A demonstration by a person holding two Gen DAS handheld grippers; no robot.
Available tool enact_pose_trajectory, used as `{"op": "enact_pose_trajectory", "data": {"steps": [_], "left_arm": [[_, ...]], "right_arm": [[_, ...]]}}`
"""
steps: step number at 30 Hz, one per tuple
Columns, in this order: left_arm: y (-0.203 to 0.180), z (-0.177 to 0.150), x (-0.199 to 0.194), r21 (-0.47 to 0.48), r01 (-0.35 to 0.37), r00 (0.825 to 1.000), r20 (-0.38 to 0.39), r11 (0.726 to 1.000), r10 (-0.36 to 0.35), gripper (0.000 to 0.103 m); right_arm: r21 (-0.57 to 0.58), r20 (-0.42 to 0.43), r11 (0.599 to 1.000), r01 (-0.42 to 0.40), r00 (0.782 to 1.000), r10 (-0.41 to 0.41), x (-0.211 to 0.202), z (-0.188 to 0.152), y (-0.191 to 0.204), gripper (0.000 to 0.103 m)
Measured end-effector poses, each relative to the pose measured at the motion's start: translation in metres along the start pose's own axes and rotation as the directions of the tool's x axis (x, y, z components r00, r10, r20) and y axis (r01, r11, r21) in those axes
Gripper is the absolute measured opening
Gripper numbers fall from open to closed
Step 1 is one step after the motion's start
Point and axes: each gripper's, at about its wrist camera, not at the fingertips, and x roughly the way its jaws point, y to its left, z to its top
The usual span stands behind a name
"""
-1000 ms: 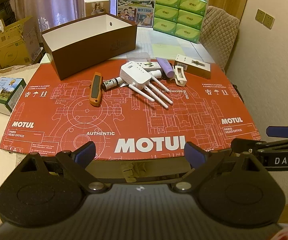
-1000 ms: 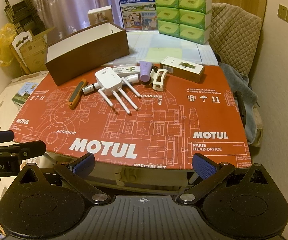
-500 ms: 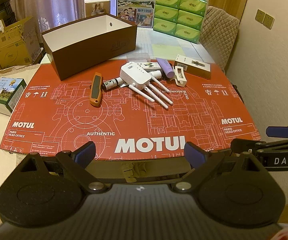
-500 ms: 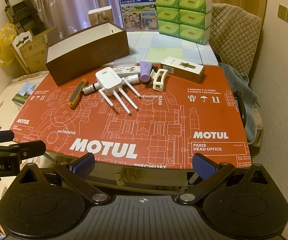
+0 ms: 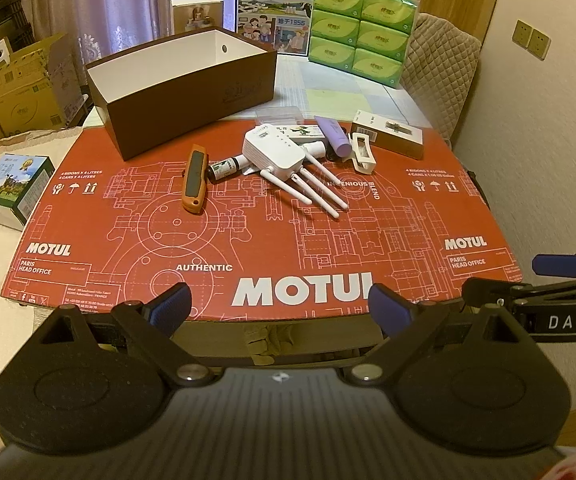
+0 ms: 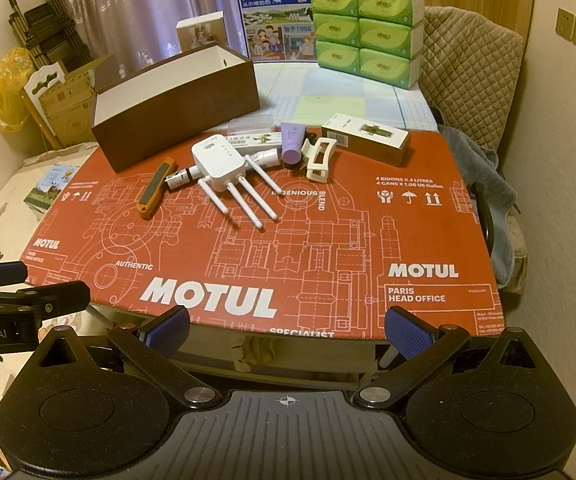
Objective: Organize rigid objects
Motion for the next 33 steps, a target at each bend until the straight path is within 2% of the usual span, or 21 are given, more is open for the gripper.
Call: {"op": "enact_pose_trajectory", "data": {"steps": [10,33], "left_arm": [[0.0,0.0,0.0,0.0,0.0,1.0,0.001,1.0,0.0,0.094],[0.035,0.004,0.003,0.007,-0.028,1.0,0.0,1.0,0.028,0.094]], "right_arm": [[0.01,-0.001,1.0,0.0,1.0,0.0,0.001,0.001,0.002,0.101],[0.033,0.01,0.999,-0.01,1.0,0.009,0.015,0.003,0.02,0.101]]}}
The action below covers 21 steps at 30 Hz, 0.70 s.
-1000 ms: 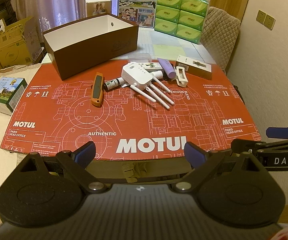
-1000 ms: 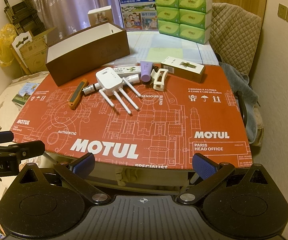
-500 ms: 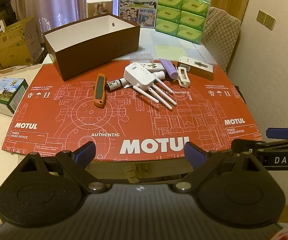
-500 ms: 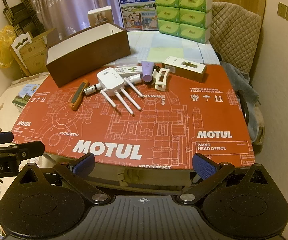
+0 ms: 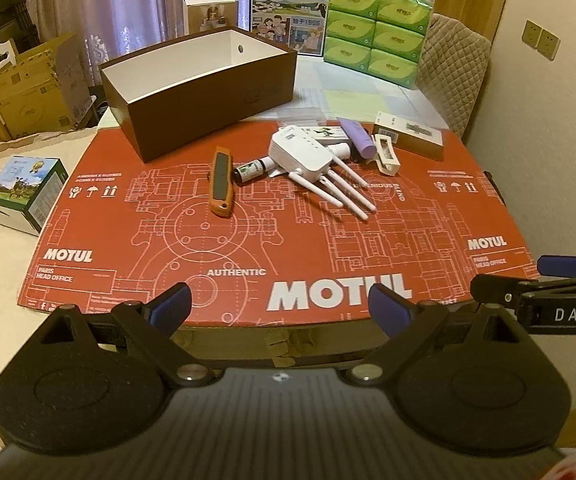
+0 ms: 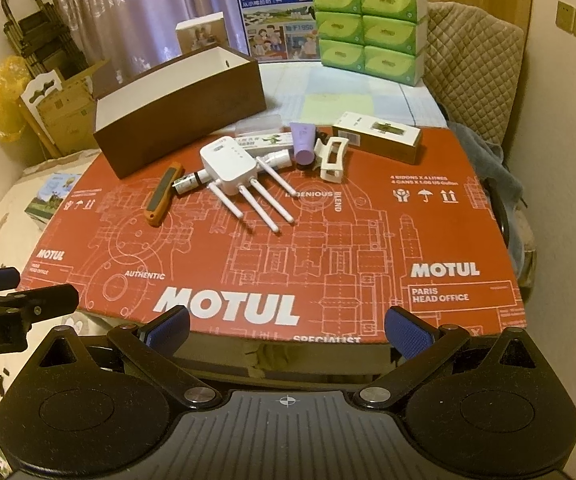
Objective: Organize rigid objects
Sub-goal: 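Move the right tool to the white wifi repeater while the left tool approaches the orange knife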
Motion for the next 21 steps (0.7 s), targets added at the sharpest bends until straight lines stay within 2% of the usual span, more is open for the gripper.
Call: {"op": "enact_pose_trajectory", "data": {"steps": [2,3,4,11,21], "left_arm": [[0.003,0.0,0.002,-0.001,-0.004,1.0,0.0,1.0,0.004,0.094],[0.006,0.001,0.003,-0.01,0.014,0.999,-0.037,1.0,-0.014,0.094],[0.01,0.0,0.005,-0.004,-0.008,1.0,-0.007,1.0,0.008,0.094],[0.022,0.004,0.021,-0.013,-0.02,1.0,-0.023,1.0,0.02,0.094],[0.037,0.027,0.061,-0.051,-0.051,0.998,-0.029,0.997,0.049,0.092]], "right_arm": [[-0.006,0.007,1.0,-0.009,1.0,0.009,0.003,-0.001,0.004,0.101],[-0.01,0.013,1.0,-0.014,1.0,0.014,0.004,-0.002,0.006,0.101],[-0.015,0.019,1.0,-0.019,1.0,0.02,0.006,-0.002,0.008,0.101],[-0.036,0.036,0.998,-0.053,0.998,0.054,0.023,0.005,0.015,0.101],[-0.095,0.031,0.986,-0.134,0.99,0.137,0.068,0.036,0.014,0.093]]}}
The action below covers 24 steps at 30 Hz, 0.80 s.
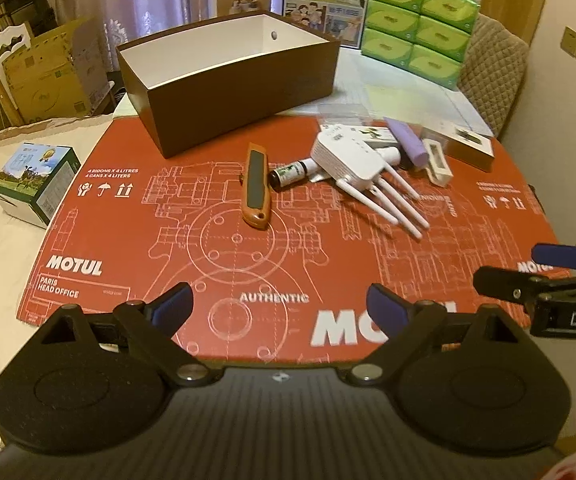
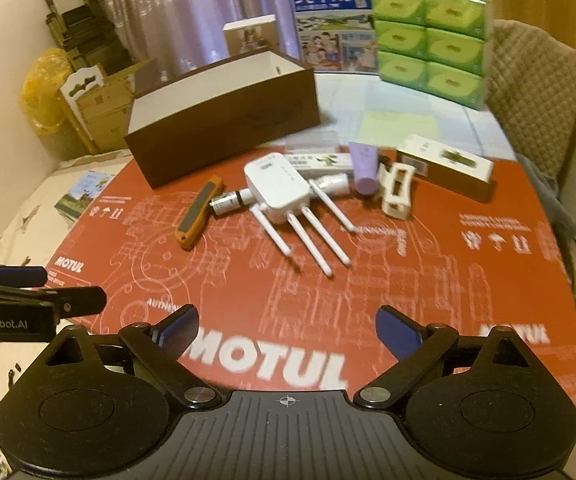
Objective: Organize rigid objects
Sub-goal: 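Move the right tool to the white wifi repeater while the left tool approaches the orange knife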
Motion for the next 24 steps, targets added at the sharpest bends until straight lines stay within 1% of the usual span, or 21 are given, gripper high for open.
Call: {"op": "enact_pose_trajectory", "data": {"steps": [3,6,8,11,13,18,22,24], "left_arm": [[0.004,0.012,0.018,-0.019,-0.015,1.0,-0.012,1.0,0.015,0.092],[0.006,0.024,0.038,-0.039,-0.027,0.999,-0.022,0.999,0.026,0.09],[0.008,0.032,0.051,-0.054,-0.032,0.999,-0.031,0.998,0.031,0.089],[0.009,0.043,0.069,-0.074,-0.043,0.998,-0.047,0.996,0.04,0.088],[0.009,0.049,0.08,-0.087,-0.046,0.998,-0.055,0.995,0.041,0.088],[0.008,0.063,0.109,-0.102,-0.059,0.997,-0.06,0.993,0.053,0.087],[0.009,0.072,0.129,-0.115,-0.076,0.995,-0.068,0.99,0.068,0.085],[0.011,0.075,0.137,-0.12,-0.079,0.995,-0.066,0.99,0.072,0.085]], "right_arm": [[-0.019,0.005,0.999,-0.034,0.999,0.034,0.019,0.016,-0.003,0.091],[-0.044,0.014,0.997,-0.057,0.998,0.058,0.038,0.033,-0.009,0.087],[-0.052,0.007,0.996,-0.074,0.997,0.074,0.051,0.044,-0.015,0.083],[-0.067,0.0,0.993,-0.095,0.995,0.096,0.07,0.059,-0.023,0.081],[-0.089,-0.006,0.99,-0.108,0.994,0.107,0.084,0.069,-0.027,0.077],[-0.143,-0.031,0.98,-0.135,0.991,0.131,0.116,0.086,-0.033,0.073],[-0.199,-0.052,0.968,-0.152,0.988,0.145,0.143,0.095,-0.033,0.066],[-0.221,-0.064,0.962,-0.161,0.987,0.15,0.155,0.1,-0.032,0.064]]}}
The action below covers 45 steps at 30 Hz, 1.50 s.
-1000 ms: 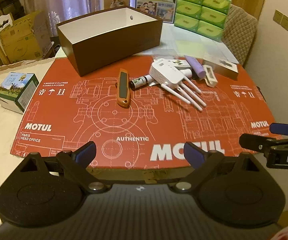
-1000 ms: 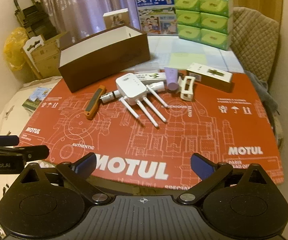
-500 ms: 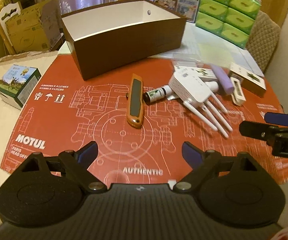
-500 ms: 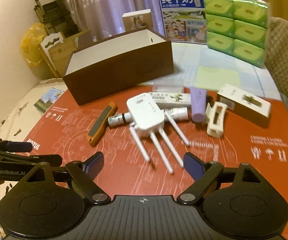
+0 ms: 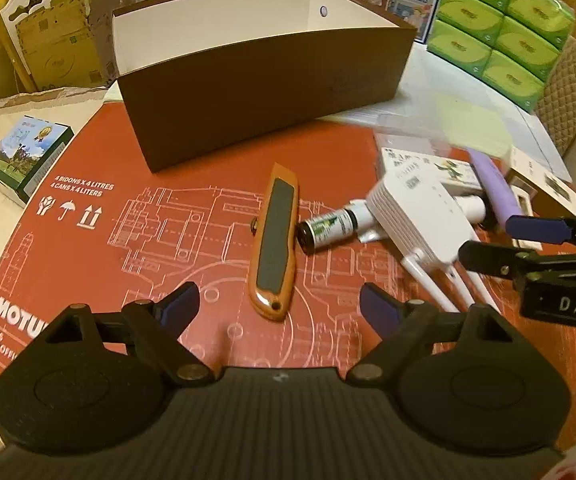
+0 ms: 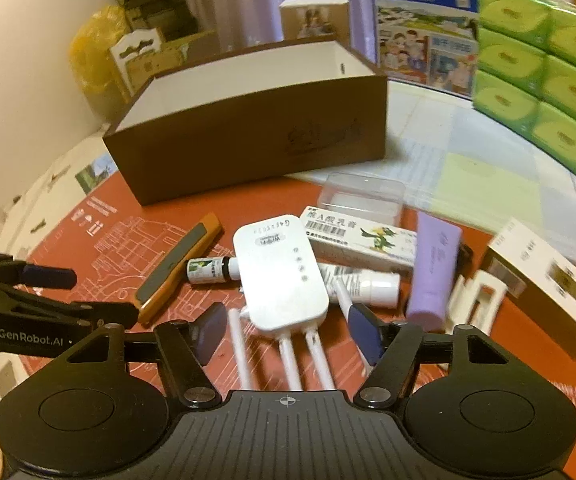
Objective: Organize rigid objects
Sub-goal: 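Move the right tool to the white wifi repeater while the left tool approaches the orange knife, then grasp the wifi repeater with the right tool while the left tool grasps the orange knife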
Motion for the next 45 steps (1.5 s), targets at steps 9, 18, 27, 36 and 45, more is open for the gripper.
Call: {"op": "enact_pose_trajectory", "data": {"steps": [9,18,27,36,45], "left_arm": [[0.003,0.009,0.023,-0.006,-0.025,1.0,-0.011,1.0,0.025,0.084],[0.001,0.013,0.037,0.034,-0.04,0.999,-0.011,0.999,0.041,0.076],[0.0,0.013,0.043,0.053,-0.04,0.999,-0.02,0.998,0.041,0.07],[-0.003,0.015,0.056,0.079,-0.034,0.999,-0.032,0.996,0.036,0.067],[0.009,0.02,0.071,0.103,0.016,0.998,-0.055,0.995,-0.01,0.036]], "right_arm": [[-0.099,-0.006,0.995,-0.004,1.0,0.003,0.037,0.013,-0.002,0.062],[-0.171,-0.013,0.984,-0.04,0.999,0.038,0.054,0.023,0.006,0.062],[-0.216,-0.044,0.976,-0.013,0.999,0.004,0.064,0.02,0.015,0.062],[-0.174,-0.06,0.985,-0.018,0.998,0.008,0.06,0.015,0.0,0.053],[-0.084,-0.072,0.996,0.01,0.997,-0.016,0.048,0.011,-0.005,0.053]]}}
